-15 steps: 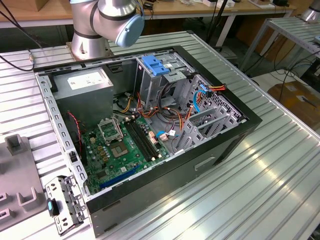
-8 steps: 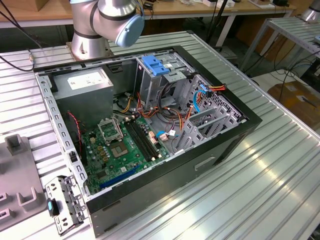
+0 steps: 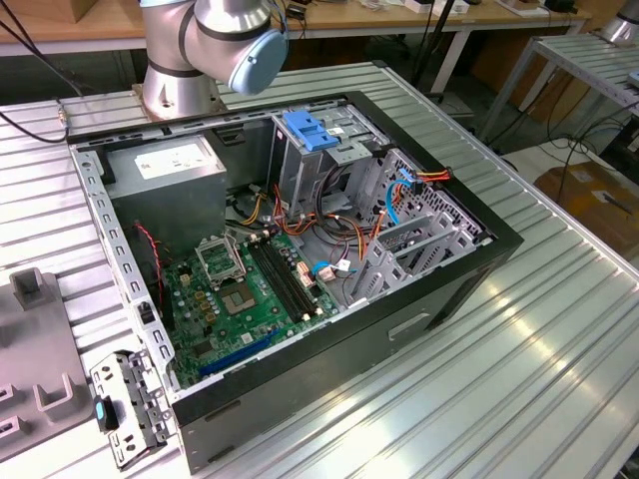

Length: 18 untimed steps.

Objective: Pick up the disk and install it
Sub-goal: 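Pick up the disk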

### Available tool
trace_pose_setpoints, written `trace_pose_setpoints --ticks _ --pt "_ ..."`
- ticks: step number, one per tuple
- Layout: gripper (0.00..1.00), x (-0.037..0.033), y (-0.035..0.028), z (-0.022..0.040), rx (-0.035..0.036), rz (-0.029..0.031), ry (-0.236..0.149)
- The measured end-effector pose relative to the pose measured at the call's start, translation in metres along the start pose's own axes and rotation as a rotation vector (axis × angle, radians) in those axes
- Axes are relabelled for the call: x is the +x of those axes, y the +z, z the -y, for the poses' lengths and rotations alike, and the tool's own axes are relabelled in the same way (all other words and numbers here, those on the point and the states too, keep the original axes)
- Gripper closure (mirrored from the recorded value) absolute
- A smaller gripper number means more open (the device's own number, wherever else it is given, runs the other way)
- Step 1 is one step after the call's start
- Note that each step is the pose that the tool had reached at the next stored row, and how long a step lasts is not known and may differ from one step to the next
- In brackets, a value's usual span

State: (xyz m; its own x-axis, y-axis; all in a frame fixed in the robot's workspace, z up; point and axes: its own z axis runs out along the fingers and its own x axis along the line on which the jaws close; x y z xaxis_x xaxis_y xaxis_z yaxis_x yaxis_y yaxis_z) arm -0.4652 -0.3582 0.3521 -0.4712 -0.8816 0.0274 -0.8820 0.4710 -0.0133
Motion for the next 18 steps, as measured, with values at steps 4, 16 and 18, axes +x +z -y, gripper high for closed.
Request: trace_pose_setpoints --ticks 4,16,18 --pt "0.89 0.0 0.0009 0.0 0.0022 0.0011 -0.076" --pt "0.52 0.0008 0.0045 -0.0019 0.0067 0.0037 -0.242" --pt "0.52 0.001 0.0058 -0.0025 0.0065 0.0056 -0.263"
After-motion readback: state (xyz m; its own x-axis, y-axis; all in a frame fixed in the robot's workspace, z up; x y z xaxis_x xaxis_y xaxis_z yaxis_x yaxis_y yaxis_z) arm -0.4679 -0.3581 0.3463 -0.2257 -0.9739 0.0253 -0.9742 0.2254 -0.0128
